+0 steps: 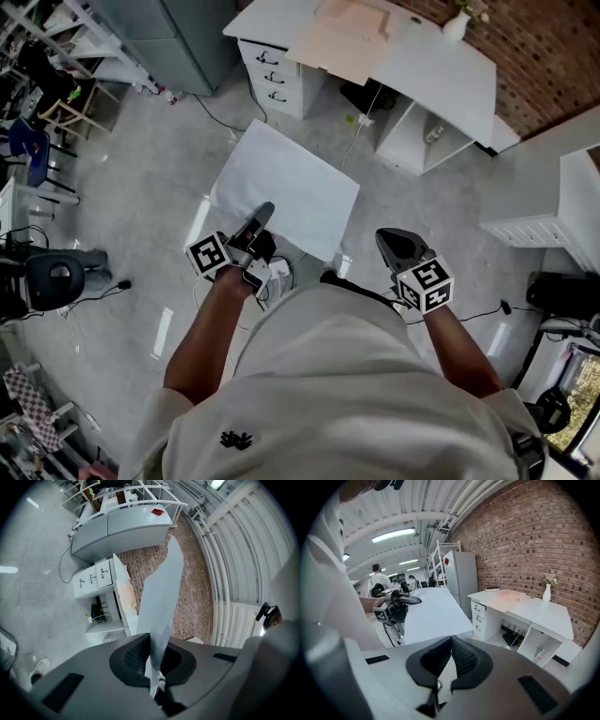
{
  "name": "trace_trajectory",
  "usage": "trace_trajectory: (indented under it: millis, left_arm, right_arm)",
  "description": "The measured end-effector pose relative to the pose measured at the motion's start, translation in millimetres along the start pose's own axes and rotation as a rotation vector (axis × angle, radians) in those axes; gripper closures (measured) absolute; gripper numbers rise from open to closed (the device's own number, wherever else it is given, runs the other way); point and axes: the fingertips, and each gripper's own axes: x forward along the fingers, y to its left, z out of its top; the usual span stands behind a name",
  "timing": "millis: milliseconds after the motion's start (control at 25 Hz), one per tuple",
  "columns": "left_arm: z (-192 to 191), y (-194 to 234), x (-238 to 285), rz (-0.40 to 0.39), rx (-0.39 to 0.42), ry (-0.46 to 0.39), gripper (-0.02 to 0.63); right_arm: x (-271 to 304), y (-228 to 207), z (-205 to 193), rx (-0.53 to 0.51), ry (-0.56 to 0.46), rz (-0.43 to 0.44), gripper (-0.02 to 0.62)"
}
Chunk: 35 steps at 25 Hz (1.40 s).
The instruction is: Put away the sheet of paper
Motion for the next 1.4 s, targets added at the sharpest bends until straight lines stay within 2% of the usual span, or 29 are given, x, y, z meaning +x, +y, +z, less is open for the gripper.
trace_trajectory:
  millis: [120, 200, 240, 400, 520, 800, 960, 1240, 1400]
  left_arm:
    - [11.0, -2.3, 44.1, 0.016, 0.022, -0.001, 0.583]
    - [17.9, -0.5, 75.2, 0.017, 0.035, -0.003, 0.583]
    - [21.0, 0.6, 90.3, 0.015, 0.041, -0.005, 0.583]
    - [33.8, -3.6, 153.3, -0.010, 0.056, -0.018, 0.583]
    - [56.0, -7.5, 197.1, -0.011, 0.031, -0.025, 0.583]
    - [105.1, 0.3, 267.0, -0.030, 0.016, -0.022, 0.583]
    - [155.6, 18.7, 326.9, -0.050, -0.009, -0.019, 0.583]
    - [252.0, 50.7, 422.7, -0.074, -0.046, 0.037, 0.583]
    - [293.7, 79.9, 468.7, -0.056, -0.082, 0.067, 0.583]
  right_arm:
    - [3.9, -44.3, 14.9, 0.007, -0.031, -0.009, 0.563]
    - [7.4, -70.8, 16.9, 0.010, -0.035, -0.002, 0.506]
    - [9.2, -83.1, 15.8, 0.014, -0.036, 0.002, 0.497]
    - [15.9, -135.9, 12.4, 0.037, -0.028, 0.005, 0.497]
    - [30.3, -172.1, 26.0, 0.087, -0.027, -0.004, 0.506]
    - [61.0, -217.7, 44.8, 0.142, -0.044, -0.053, 0.528]
    - [90.4, -257.8, 67.9, 0.159, -0.009, -0.102, 0.534]
    - [155.7, -316.3, 156.2, 0.147, 0.016, -0.187, 0.538]
    - [196.0, -338.0, 187.5, 0.163, 0.030, -0.215, 0.538]
